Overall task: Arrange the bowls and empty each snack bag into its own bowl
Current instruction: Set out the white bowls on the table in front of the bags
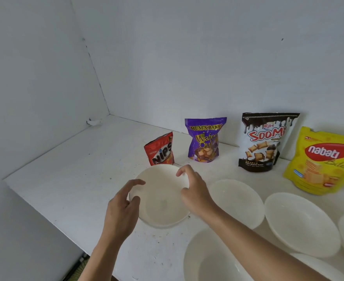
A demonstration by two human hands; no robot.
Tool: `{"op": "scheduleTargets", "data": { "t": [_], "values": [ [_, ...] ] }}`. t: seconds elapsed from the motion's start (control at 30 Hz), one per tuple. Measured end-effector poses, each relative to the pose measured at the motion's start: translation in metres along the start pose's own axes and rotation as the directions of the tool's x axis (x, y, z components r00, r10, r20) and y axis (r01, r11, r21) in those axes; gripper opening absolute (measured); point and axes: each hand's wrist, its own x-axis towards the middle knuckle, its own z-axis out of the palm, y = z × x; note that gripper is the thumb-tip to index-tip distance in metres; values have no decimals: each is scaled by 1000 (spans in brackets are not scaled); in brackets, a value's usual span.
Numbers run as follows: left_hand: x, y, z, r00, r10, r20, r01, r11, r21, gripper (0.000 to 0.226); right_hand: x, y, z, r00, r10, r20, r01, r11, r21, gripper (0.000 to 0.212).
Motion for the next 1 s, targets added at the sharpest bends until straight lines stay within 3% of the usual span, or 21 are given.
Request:
{"op": "scheduleTargets", "data": {
  "t": [0.13, 0.37, 0.5, 0.73, 1.0],
  "values": [
    [-9, 38, 4, 995, 99, 2, -99, 993, -72, 55, -20, -7, -35, 997, 21, -75, -6, 981, 194, 60],
    [-41, 100, 42, 959, 258, 113, -235, 954, -184, 57, -82, -5, -113, 965, 50, -258, 34, 949, 314, 63],
    [-70, 131, 77, 914, 346, 210, -293, 924, -245, 57, -124, 12, -157, 911, 77, -406, 74, 936, 345, 60],
    [-124, 156, 153, 806, 419, 419, -323, 903, -282, 61, -204, 59, -227, 804, 186, -564, 13, 944, 331, 71],
    [-196, 162, 227, 668, 492, 558, -488, 856, -171, 57, -287, 127, -266, 651, 335, -681, -74, 921, 383, 70]
  ]
}}
